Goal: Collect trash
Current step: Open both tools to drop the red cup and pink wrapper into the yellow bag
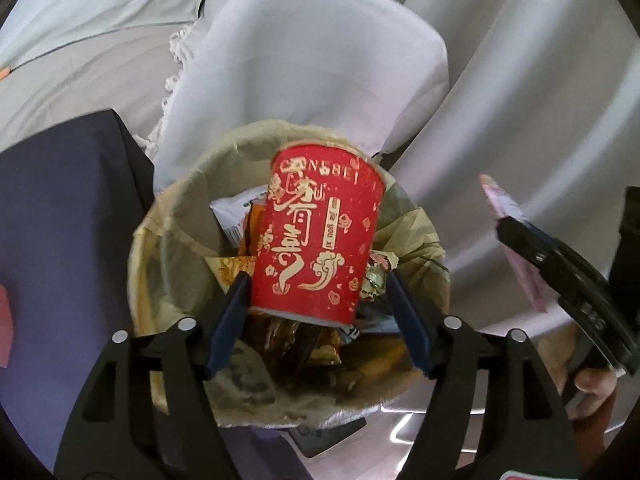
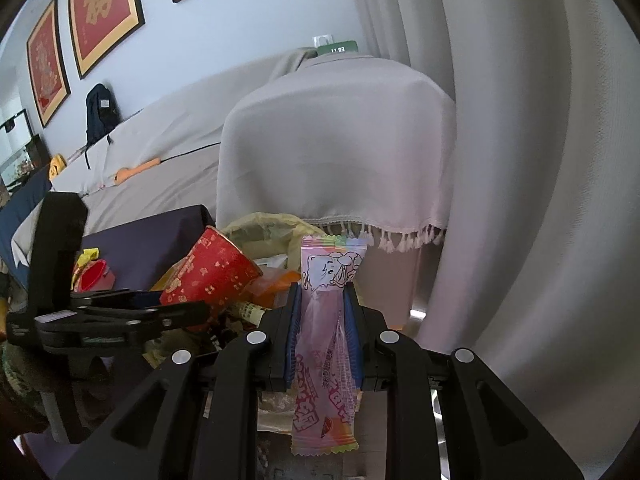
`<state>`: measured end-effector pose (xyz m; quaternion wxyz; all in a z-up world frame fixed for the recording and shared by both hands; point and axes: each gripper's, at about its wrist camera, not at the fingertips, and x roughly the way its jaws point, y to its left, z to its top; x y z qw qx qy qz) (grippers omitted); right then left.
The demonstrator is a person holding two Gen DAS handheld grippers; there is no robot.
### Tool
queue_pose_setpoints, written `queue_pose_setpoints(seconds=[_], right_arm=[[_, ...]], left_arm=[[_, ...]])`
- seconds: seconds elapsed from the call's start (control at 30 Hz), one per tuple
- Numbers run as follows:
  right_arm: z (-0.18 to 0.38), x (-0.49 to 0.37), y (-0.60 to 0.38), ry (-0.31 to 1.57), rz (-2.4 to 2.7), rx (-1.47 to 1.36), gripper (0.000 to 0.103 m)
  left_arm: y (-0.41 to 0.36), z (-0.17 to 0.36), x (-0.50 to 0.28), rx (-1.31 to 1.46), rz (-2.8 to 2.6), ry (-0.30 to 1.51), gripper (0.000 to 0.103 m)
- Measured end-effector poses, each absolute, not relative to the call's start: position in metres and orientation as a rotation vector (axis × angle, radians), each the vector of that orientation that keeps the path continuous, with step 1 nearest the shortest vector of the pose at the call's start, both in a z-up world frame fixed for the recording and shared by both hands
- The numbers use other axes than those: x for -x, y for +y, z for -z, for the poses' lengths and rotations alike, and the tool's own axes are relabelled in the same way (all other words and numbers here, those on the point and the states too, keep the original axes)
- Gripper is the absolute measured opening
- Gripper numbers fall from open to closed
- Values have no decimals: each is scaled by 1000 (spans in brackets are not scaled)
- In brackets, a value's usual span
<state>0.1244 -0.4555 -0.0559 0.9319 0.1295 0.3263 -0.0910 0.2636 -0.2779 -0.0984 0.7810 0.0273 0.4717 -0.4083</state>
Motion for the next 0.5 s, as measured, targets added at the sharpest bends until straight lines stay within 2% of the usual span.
queue_pose_setpoints(seconds=[0.33,0.5], right_arm=[[44,-169,-400,631,37,-222,21],[66,-213,-371,691,23,-130,21]], left_arm=[[-189,69,-259,47,764,987,70],[-146,61,-253,74,710,969,70]])
